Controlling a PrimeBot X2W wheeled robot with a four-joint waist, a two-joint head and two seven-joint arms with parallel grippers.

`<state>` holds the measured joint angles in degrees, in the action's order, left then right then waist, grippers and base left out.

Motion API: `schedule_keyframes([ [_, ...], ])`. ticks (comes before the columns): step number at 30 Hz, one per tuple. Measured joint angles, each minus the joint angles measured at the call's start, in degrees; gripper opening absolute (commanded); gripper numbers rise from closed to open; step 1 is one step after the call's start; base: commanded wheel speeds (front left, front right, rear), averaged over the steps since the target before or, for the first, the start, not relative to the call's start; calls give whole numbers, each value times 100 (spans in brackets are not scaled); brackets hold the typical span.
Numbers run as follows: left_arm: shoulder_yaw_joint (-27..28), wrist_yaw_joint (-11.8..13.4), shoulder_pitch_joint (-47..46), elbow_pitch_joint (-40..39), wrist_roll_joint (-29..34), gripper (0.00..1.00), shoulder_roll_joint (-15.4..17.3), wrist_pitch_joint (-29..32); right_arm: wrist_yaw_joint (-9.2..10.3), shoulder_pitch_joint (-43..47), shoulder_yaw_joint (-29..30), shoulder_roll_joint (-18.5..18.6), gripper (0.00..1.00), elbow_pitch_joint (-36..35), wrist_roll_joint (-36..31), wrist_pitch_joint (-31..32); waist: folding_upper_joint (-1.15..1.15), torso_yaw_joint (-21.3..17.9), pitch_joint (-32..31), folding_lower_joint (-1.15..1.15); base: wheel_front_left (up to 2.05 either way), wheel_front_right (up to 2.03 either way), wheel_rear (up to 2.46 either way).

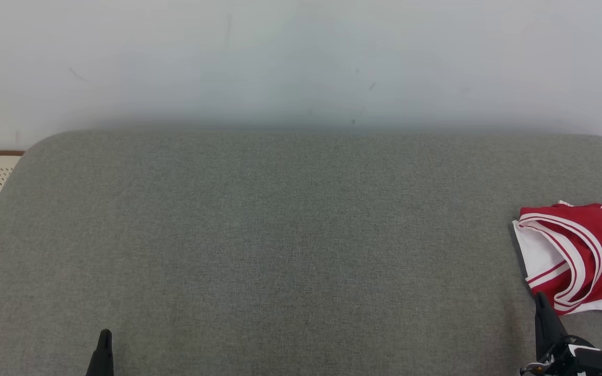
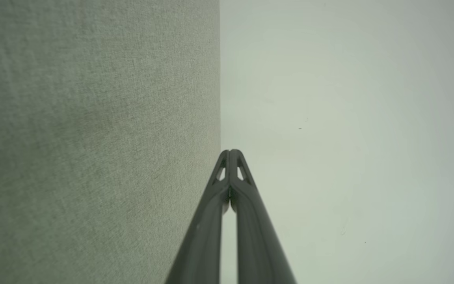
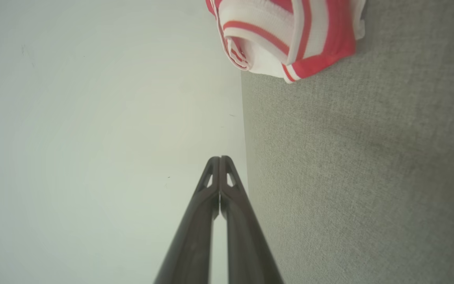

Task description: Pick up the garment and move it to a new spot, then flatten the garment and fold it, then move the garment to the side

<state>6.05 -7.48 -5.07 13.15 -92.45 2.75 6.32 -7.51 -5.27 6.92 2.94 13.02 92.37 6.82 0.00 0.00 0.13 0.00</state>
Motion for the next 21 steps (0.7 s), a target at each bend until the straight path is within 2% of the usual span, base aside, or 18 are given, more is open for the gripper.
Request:
schedule_keyframes([
  [21,1,0,-2,-1,0,0,2,0,0,0,0,-3,0,-1,0,1,0,0,0,-1,0,0,0],
])
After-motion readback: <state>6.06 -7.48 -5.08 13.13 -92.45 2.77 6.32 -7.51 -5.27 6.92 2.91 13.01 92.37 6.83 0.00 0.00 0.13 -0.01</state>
